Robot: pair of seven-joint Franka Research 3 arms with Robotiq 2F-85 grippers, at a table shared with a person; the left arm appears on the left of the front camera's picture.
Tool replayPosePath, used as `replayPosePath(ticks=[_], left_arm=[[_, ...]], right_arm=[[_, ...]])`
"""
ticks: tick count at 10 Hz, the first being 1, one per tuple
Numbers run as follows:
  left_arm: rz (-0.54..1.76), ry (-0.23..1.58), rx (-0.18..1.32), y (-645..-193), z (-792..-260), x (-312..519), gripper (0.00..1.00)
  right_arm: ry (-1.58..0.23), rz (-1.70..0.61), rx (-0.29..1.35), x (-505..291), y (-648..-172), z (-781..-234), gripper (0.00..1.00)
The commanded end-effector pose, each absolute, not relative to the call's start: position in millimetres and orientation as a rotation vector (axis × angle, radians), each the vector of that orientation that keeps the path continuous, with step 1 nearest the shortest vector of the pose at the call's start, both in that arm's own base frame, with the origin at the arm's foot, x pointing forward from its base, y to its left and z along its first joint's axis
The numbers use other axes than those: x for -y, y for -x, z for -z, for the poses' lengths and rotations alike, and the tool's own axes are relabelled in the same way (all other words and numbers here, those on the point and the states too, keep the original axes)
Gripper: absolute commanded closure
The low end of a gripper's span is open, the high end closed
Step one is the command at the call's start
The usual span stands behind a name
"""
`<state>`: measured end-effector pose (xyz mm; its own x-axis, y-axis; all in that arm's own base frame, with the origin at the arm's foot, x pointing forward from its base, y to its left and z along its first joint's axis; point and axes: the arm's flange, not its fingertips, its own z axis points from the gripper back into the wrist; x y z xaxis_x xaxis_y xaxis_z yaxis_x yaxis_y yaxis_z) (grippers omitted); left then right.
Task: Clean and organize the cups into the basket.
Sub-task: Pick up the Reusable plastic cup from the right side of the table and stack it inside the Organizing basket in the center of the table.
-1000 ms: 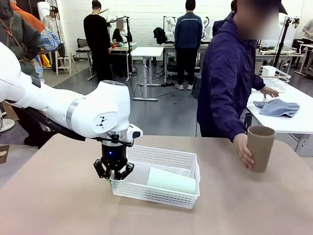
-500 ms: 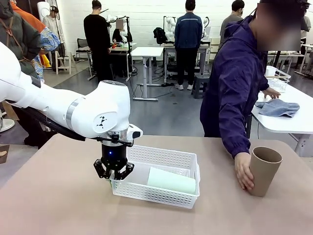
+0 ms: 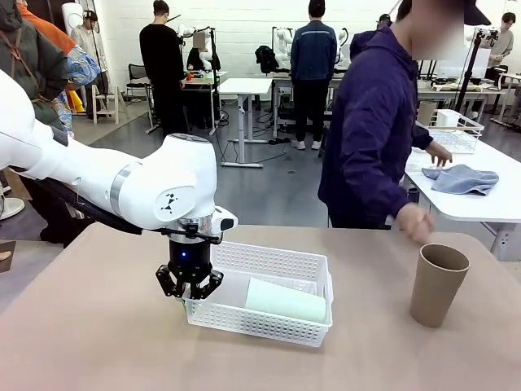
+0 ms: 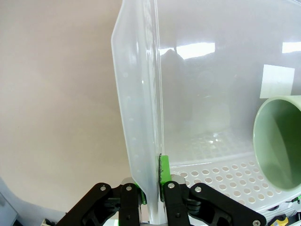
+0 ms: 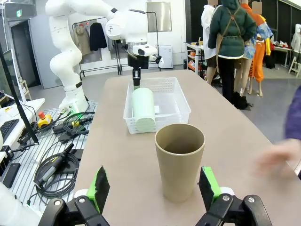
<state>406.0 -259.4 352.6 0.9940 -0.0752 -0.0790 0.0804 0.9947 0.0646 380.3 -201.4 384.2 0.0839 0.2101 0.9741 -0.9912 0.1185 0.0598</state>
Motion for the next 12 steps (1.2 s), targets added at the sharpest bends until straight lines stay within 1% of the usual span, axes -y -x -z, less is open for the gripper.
replayPosePath(ticks=[1,3,5,6,12], left_arm=[[0.076,-0.067,-0.073,-406,-354,260,1.0],[0.076,-0.067,-0.073,-406,-354,260,1.0],[0.076,-0.067,-0.073,-406,-354,260,1.0],[0.076,-0.067,-0.073,-406,-354,260,1.0],[0.076,-0.067,-0.073,-406,-354,260,1.0]], right_arm=[[-1.0,-1.156,1.01,201,-392,-354,0.0],[-0.968,-1.173,0.981,189,-410,-315,0.0],[-0.918,-1.201,0.971,172,-423,-290,0.0],[-0.925,-1.207,0.955,164,-430,-279,0.0],[-0.962,-1.208,0.846,122,-466,-254,0.0]])
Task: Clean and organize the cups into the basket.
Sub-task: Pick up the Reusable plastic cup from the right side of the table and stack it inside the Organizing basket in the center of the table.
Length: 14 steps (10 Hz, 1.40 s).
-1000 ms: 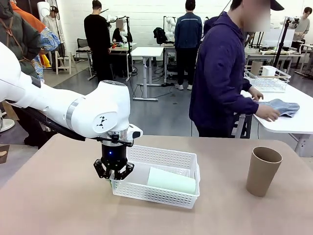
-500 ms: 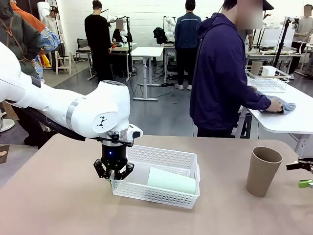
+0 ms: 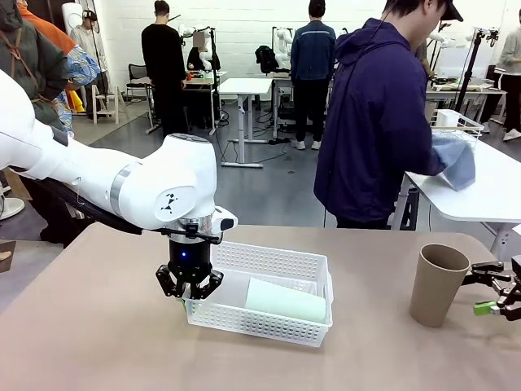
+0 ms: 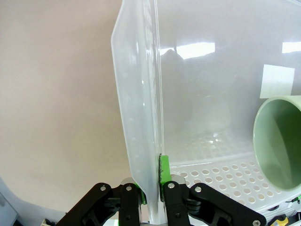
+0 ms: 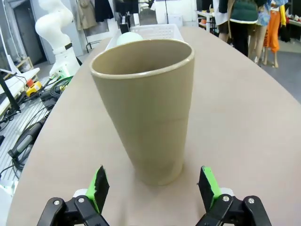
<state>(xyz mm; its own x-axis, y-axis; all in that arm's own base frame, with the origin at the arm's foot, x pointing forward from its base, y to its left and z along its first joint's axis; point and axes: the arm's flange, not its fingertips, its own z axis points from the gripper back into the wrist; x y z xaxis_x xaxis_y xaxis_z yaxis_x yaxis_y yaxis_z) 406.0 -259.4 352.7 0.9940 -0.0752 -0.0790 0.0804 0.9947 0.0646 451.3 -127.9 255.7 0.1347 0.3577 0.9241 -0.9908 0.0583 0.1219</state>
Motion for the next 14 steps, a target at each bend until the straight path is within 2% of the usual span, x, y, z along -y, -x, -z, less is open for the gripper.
replayPosePath(ticks=[1,9,11,12,13,14], left_arm=[[0.076,-0.067,-0.073,-406,-354,260,1.0],[0.076,-0.067,-0.073,-406,-354,260,1.0],[0.076,-0.067,-0.073,-406,-354,260,1.0],[0.076,-0.067,-0.073,-406,-354,260,1.0],[0.076,-0.067,-0.073,-406,-354,260,1.0],[0.076,-0.067,-0.073,-406,-354,260,1.0]], right_arm=[[-0.983,-1.215,0.824,114,-472,-252,0.0],[-1.068,-1.299,0.721,62,-476,-238,0.0],[-1.079,-1.331,0.739,59,-476,-236,0.0],[-1.084,-1.335,0.731,59,-476,-237,0.59],[-1.089,-1.333,0.737,61,-476,-237,0.59],[-1.092,-1.332,0.743,62,-475,-238,1.0]])
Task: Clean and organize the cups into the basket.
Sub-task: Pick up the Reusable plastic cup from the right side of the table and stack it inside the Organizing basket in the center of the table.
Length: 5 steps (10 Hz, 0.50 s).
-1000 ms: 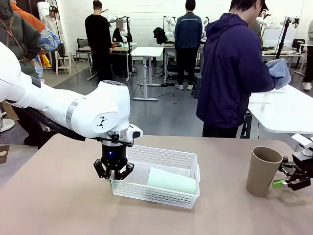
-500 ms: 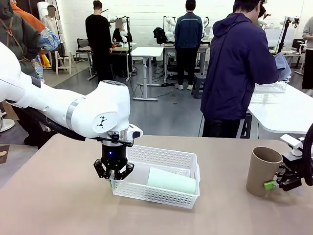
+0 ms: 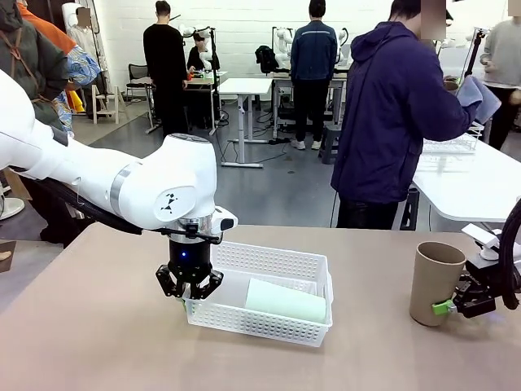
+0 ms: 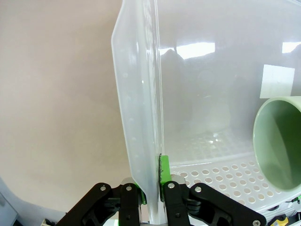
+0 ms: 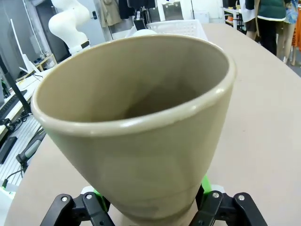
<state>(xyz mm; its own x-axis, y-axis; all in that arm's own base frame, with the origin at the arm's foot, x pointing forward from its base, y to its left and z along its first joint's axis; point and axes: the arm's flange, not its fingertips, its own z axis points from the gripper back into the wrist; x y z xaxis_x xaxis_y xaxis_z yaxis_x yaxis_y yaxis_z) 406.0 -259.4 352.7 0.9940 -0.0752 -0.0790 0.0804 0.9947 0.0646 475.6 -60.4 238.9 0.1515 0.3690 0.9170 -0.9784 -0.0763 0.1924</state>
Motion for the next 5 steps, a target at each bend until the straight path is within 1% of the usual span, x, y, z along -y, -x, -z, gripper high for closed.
replayPosePath(ticks=[1,2,3,4,5], left_arm=[[0.076,-0.067,-0.073,-406,-354,260,1.0],[0.076,-0.067,-0.073,-406,-354,260,1.0],[0.076,-0.067,-0.073,-406,-354,260,1.0],[0.076,-0.067,-0.073,-406,-354,260,1.0],[0.076,-0.067,-0.073,-406,-354,260,1.0]], right_arm=[[-1.096,-1.336,0.754,63,-472,-243,0.64],[-1.098,-1.333,0.761,62,-465,-253,1.0],[-1.052,-1.245,0.824,57,-452,-278,1.0],[-1.038,-1.19,0.816,49,-433,-319,1.0],[-1.011,-1.208,0.809,38,-411,-363,1.0]])
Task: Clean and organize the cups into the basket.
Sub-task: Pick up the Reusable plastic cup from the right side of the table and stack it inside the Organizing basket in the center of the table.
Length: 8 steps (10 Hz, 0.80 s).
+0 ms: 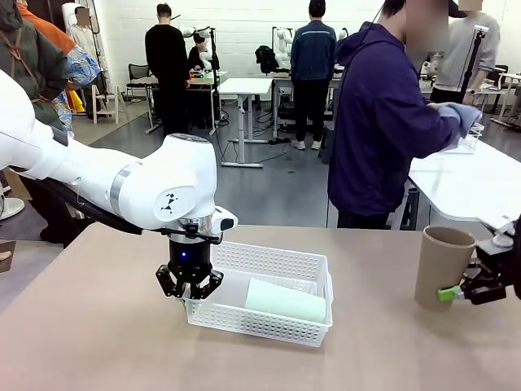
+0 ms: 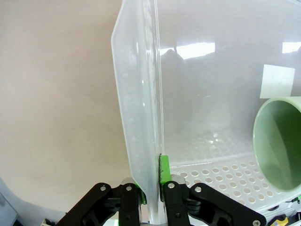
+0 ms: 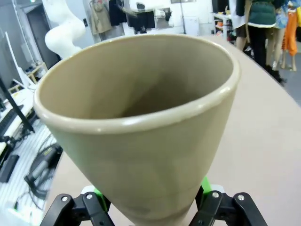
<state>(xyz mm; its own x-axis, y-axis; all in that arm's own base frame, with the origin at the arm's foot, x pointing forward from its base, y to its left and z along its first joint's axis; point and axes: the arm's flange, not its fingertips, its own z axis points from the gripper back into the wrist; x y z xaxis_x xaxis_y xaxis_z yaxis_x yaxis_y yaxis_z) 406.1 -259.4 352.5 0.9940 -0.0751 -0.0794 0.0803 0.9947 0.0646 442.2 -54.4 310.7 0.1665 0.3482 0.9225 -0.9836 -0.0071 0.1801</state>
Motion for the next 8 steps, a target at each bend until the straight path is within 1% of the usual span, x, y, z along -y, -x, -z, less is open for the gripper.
replayPosePath(ticks=[1,3,4,6,7,8], left_arm=[[0.076,-0.067,-0.073,-406,-354,260,1.0],[0.076,-0.067,-0.073,-406,-354,260,1.0],[0.076,-0.067,-0.073,-406,-354,260,1.0],[0.076,-0.067,-0.073,-406,-354,260,1.0],[0.076,-0.067,-0.073,-406,-354,260,1.0],[0.076,-0.067,-0.073,-406,-354,260,1.0]], right_arm=[[-0.986,-1.228,0.792,30,-397,-396,1.0],[-0.926,-1.192,0.802,20,-385,-456,1.0],[-0.92,-1.189,0.795,15,-382,-468,1.0],[-0.893,-1.213,0.781,15,-377,-470,1.0],[-0.917,-1.208,0.82,18,-374,-486,1.0],[-0.917,-1.208,0.82,18,-374,-486,1.0]])
